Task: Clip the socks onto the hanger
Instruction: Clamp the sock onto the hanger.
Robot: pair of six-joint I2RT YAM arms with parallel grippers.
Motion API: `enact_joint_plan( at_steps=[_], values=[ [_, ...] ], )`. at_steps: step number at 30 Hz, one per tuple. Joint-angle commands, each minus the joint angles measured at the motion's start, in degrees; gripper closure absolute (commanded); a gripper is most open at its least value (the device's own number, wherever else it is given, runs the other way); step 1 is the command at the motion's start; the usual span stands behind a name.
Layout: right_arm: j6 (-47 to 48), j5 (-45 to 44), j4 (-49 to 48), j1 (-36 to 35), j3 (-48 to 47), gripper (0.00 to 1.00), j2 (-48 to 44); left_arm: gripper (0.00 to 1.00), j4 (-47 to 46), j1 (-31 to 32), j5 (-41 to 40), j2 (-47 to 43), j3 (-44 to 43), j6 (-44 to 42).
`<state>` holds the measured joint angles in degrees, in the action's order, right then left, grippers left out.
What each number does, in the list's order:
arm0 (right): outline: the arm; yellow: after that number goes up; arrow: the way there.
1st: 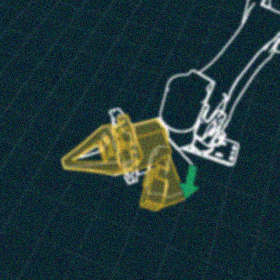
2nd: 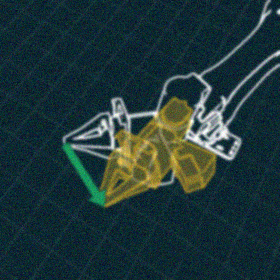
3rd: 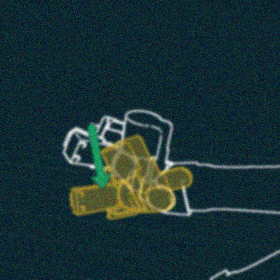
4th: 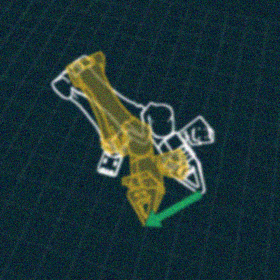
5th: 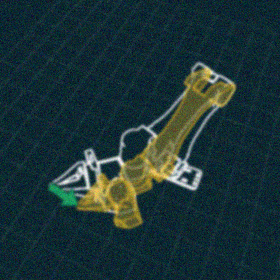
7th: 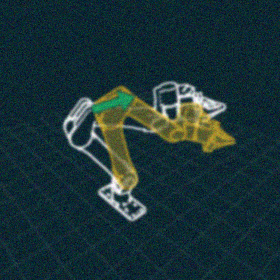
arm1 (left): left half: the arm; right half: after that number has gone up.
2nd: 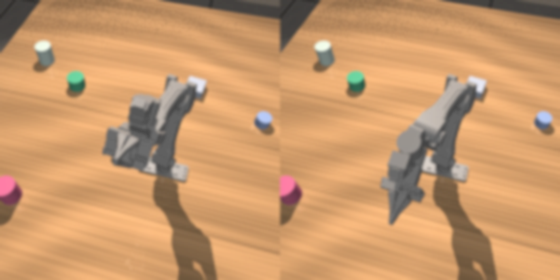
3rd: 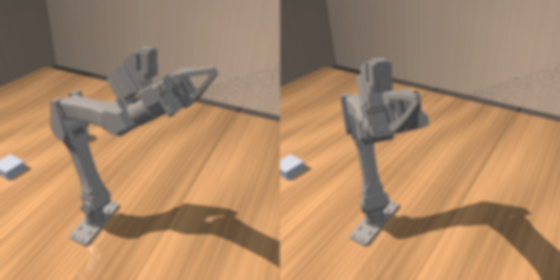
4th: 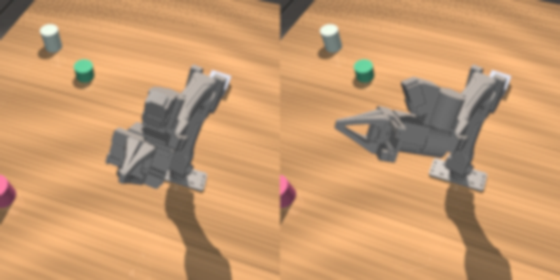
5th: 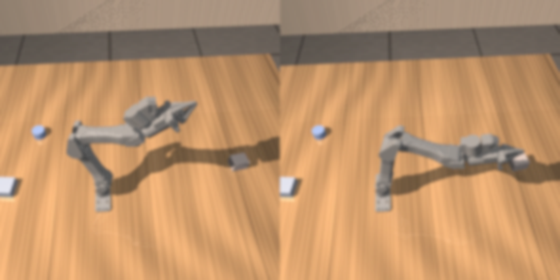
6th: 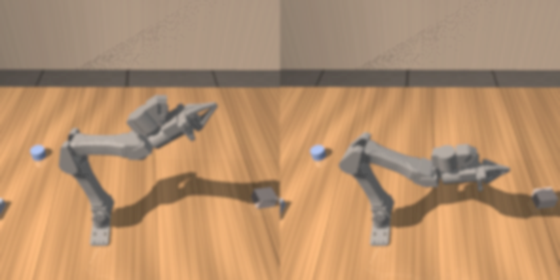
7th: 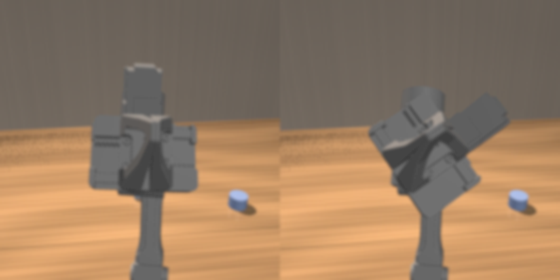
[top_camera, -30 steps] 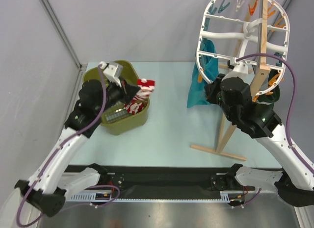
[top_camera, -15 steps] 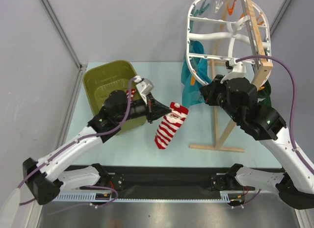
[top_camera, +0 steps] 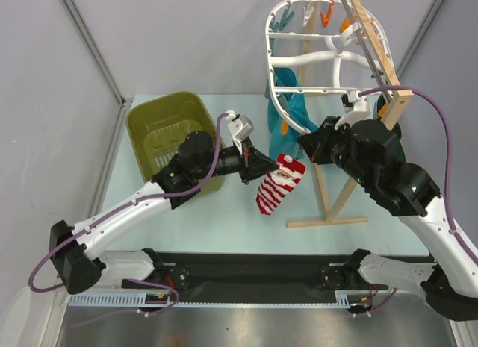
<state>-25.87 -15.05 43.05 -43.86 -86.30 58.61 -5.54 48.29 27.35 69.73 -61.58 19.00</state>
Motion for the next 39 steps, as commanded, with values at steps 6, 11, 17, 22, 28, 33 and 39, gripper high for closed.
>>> enact_joint_plan(
  at_steps=[6, 11, 17, 22, 28, 33, 39],
  values=[
    [-1.38, 7.32, 1.07, -0.79, 1.05, 1.0, -1.48, 1.0, 0.52, 0.31, -0.28, 3.56, -7.58, 0.42],
    [-1.12, 6.88, 1.34, -0.79, 1.4, 1.0, -1.66, 1.0, -0.7, 0.31, 1.03, 3.66, -7.94, 0.77],
    [-0.59, 6.87, 0.64, -0.79, 1.66, 1.0, -1.74, 1.0, -0.44, 0.22, 2.53, 3.57, -8.2, 0.77],
    [0.11, 6.7, 0.11, -0.79, 1.75, 1.0, -2.09, 1.0, 2.2, -0.48, 4.55, 4.27, -9.34, 2.17],
    [0.73, 6.88, -0.16, -0.79, 1.58, 1.0, -2.27, 1.0, -1.39, -3.11, 8.85, 2.87, -6.63, 8.76],
    [0.64, 6.61, -0.16, -0.79, 1.75, 1.0, -2.89, 1.0, -1.4, -4.52, 11.32, 3.13, -7.41, 10.69],
    [0.55, 6.87, -0.33, -0.79, 2.1, 1.0, -2.97, 1.0, -5.0, -5.31, 13.95, 4.27, -6.71, 13.59]
  ],
)
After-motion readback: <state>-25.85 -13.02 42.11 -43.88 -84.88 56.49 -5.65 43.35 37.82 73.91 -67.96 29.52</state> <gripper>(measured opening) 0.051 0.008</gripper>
